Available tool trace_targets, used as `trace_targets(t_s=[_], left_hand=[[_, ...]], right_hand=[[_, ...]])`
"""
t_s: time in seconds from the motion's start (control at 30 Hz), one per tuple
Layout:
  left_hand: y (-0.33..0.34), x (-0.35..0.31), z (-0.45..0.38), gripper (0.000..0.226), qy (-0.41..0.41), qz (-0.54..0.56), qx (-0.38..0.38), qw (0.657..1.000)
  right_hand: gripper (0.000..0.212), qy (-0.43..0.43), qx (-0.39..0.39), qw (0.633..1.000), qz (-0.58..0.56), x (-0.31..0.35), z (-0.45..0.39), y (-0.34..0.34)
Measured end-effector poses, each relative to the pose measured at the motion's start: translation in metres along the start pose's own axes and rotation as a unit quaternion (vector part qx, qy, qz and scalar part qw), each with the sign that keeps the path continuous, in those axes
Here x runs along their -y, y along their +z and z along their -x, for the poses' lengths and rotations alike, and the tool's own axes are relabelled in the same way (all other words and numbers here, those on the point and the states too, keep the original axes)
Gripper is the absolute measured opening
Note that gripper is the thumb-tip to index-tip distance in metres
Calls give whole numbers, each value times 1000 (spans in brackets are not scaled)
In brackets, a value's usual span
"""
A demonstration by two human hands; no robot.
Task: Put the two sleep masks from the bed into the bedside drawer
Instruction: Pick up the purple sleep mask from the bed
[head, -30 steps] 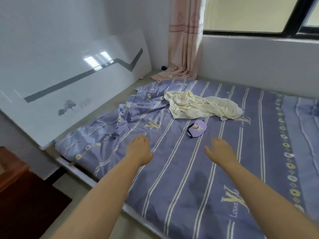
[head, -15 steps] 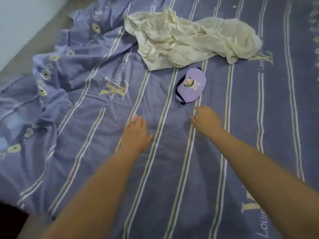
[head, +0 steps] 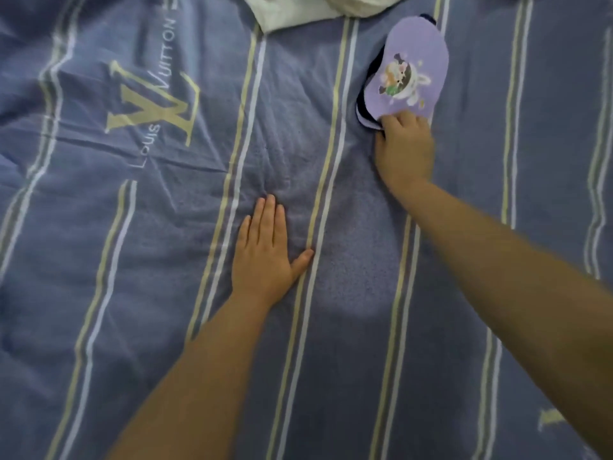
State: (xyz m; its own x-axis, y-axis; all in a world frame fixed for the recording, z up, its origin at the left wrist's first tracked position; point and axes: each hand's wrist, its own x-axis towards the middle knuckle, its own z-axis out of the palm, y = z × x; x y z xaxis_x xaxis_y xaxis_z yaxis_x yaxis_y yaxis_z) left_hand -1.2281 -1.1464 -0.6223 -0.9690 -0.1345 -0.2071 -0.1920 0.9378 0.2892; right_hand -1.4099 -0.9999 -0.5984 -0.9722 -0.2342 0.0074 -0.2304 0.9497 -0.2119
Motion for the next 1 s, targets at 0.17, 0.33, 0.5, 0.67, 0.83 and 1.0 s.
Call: trace_targets(t_s=[0.17,0.33,0.5,0.67,0.83,1.0], left_hand=[[-11,-6,-2,83,-42,33,69,996],[-51,-19,5,67,-85,200,127,968],[-49,-65,46,46,-253,444,246,823],[-21,-84,73,43,-308,507,204,779],[-42,-103,73,24,-207,418,163,870],[-127,-113,90,13,-36,322,100,941]], right_hand=[[24,74,14,941,-329,3,35,-63],[23,295,75,633,-712,-42,118,-140],[11,473,197,701,-496,-66,198,-116],[27,370,179,862,-297,-67,219,-92],[55,295,155,874,-354,-50,220,-115],[48,141,272,858,-413,-32,217,-202]])
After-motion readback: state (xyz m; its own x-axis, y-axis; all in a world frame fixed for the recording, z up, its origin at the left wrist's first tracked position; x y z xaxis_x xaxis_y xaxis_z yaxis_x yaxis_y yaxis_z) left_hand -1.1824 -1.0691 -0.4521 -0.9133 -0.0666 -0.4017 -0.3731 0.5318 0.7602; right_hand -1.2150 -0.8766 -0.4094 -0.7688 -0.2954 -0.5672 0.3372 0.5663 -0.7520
